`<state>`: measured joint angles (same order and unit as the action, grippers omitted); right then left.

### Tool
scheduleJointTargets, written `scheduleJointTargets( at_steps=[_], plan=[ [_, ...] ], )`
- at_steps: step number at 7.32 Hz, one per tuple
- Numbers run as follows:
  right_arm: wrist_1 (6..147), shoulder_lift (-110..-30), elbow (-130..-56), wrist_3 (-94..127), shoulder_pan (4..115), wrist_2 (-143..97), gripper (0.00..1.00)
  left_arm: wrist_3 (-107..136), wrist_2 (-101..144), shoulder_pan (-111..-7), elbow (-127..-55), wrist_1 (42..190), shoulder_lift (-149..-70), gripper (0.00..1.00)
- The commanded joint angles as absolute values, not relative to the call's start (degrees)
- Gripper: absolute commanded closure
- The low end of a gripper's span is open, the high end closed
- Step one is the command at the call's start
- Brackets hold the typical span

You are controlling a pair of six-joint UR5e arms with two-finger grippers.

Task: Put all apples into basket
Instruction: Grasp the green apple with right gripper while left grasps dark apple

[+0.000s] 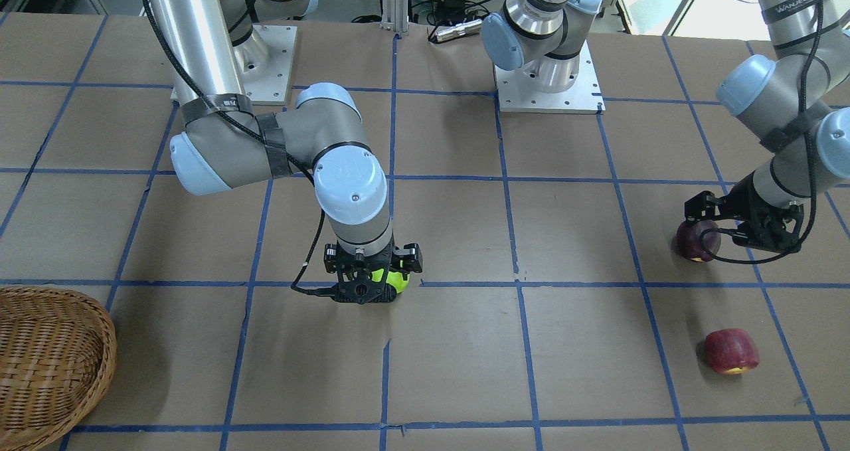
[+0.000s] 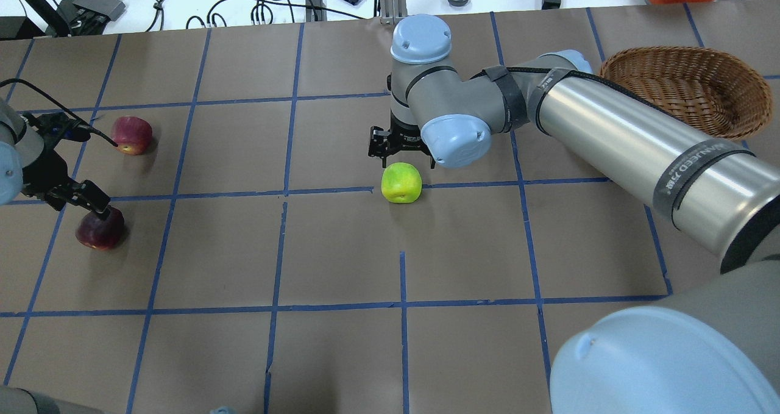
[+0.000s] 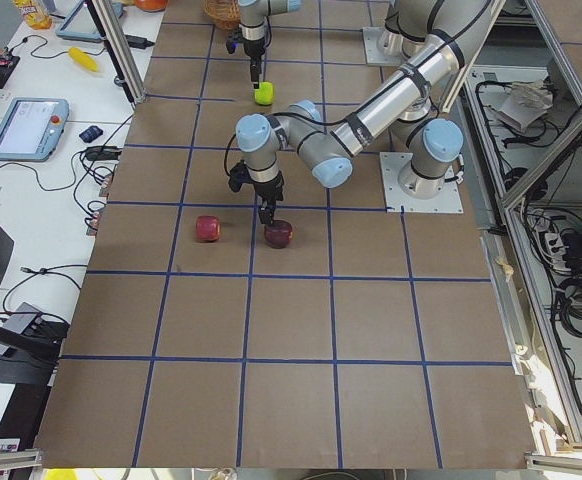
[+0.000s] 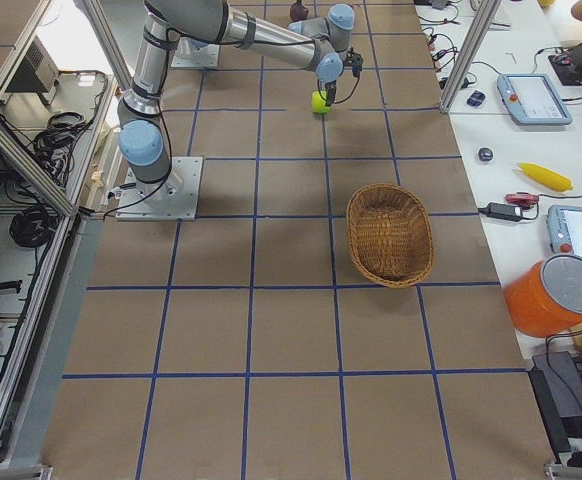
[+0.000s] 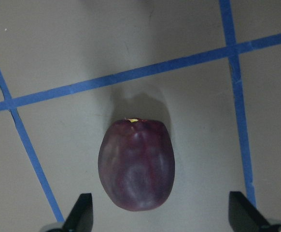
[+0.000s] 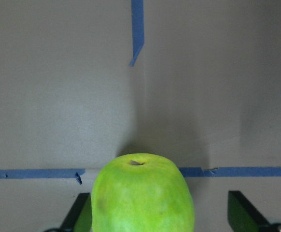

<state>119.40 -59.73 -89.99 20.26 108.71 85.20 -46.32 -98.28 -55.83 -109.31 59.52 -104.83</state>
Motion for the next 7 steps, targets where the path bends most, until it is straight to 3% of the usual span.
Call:
scheduleJointTargets(
  at_steps=[1, 7],
  plan=[
    [119.6, -58.3, -90.0, 20.3, 108.8, 83.4, 0.0, -46.5, -98.0, -55.1, -110.6, 57.3, -106.9, 0.0],
    [119.1, -55.6, -90.2, 21.2, 110.0, 82.8, 0.0, -46.7, -97.5, -55.0, -110.7, 55.5, -111.4, 0.0]
  ],
)
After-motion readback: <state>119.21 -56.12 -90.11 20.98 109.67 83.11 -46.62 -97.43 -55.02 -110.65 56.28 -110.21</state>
